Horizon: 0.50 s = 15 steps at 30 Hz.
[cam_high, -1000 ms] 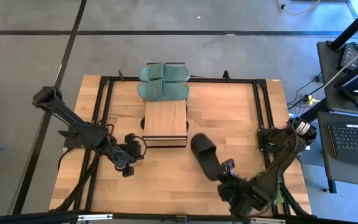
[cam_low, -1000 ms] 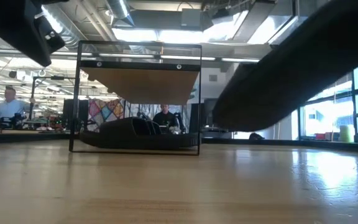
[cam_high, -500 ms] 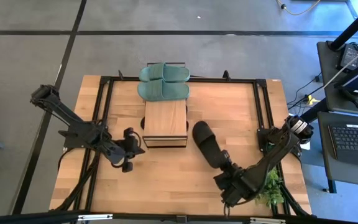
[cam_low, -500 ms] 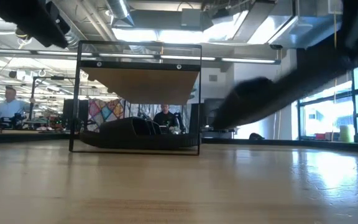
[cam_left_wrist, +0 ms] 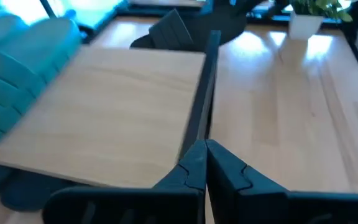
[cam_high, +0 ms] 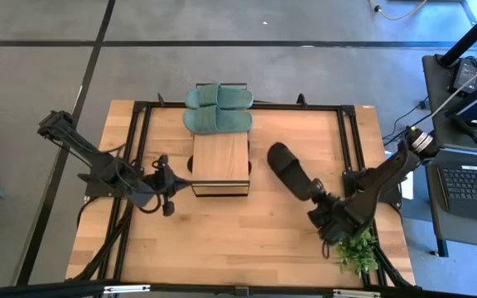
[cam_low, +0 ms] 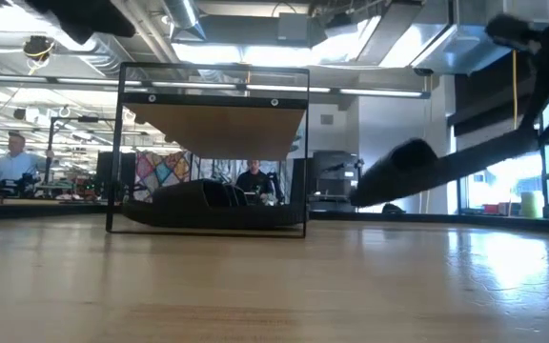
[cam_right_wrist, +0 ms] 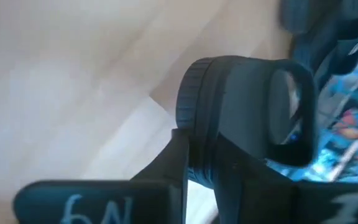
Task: Pick and place slides into the shelf
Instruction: Put the black slide under the shelf
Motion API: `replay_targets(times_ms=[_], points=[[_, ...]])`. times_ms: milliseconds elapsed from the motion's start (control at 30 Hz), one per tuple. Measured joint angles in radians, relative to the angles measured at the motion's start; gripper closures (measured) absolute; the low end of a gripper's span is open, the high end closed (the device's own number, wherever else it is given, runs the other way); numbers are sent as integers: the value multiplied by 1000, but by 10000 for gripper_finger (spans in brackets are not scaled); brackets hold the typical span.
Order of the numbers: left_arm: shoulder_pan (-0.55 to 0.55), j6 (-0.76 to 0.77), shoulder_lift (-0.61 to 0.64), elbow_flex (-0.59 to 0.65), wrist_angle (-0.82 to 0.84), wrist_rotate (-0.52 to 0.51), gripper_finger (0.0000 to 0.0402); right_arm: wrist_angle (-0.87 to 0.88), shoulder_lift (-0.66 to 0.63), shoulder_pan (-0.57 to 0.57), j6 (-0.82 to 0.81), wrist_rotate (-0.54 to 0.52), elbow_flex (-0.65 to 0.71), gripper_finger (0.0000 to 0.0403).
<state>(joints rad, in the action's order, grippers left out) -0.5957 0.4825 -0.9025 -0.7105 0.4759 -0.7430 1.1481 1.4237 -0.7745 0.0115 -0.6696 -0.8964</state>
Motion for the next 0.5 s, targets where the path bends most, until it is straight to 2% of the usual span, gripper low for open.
replay_targets(times_ms=[133,267,500], points=[[0,-58,40,0,-9,-70,401,-64,-158,19,134,-63,134,355],[6,-100,72,0,-24,-115,401,-170,-288,27,235,-51,218,355],[51,-153,93,0,-20,-108,401,-384,-321,12,283,8,266,355]])
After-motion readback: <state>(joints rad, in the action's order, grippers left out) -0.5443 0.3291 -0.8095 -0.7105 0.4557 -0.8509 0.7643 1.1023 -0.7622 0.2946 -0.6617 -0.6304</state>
